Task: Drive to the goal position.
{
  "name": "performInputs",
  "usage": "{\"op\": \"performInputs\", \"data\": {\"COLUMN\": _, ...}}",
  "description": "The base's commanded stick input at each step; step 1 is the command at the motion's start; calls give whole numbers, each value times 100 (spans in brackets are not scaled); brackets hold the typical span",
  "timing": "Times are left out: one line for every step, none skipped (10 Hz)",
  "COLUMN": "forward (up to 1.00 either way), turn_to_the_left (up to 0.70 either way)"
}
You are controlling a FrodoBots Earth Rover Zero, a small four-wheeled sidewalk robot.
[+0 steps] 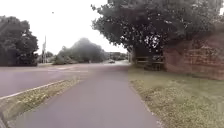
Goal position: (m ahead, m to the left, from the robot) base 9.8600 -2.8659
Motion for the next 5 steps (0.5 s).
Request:
{"op": "performInputs", "data": {"forward": 100, "turn_to_the_left": 0}}
{"op": "performInputs", "data": {"forward": 100, "turn_to_the_left": 0}}
{"op": "performInputs", "data": {"forward": 100, "turn_to_the_left": 0}}
{"op": "performInputs", "data": {"forward": 100, "turn_to_the_left": 0}}
{"op": "performInputs", "data": {"forward": 100, "turn_to_the_left": 0}}
